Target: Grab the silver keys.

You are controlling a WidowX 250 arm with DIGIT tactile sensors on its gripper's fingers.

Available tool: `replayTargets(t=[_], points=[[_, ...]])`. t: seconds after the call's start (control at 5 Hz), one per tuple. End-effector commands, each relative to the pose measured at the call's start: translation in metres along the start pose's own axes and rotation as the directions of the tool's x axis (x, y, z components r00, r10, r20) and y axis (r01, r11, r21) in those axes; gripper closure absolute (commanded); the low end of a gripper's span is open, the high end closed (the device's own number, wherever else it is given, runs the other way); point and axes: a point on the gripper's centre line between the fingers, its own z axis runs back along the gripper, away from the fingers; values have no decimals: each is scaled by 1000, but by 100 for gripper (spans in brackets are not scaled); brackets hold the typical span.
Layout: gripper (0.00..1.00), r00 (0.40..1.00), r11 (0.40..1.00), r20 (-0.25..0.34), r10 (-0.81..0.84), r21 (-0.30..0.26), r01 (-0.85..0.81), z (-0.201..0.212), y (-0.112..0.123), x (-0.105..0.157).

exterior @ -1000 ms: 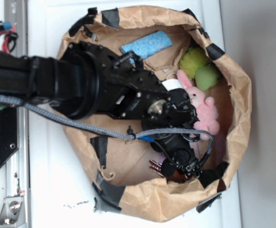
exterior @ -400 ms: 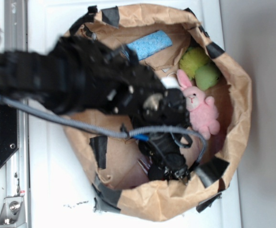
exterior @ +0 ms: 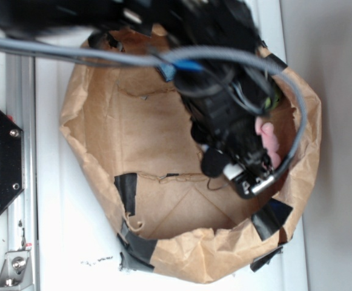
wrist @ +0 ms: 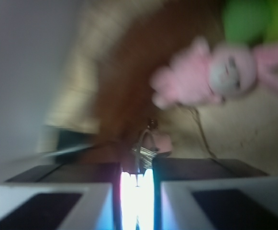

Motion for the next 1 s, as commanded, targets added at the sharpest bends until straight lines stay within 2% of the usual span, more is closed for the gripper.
replayTargets(t=[0.0, 0.4, 0.6, 0.8], points=[[100, 989, 943, 87, -117, 321, 83, 9, -20, -10], [100, 995, 843, 98, -26, 537, -31, 12, -12, -9], [100, 997, 802, 80, 15, 594, -59, 25, -3, -4], [100, 998, 805, 67, 14, 591, -51, 38, 4, 2]])
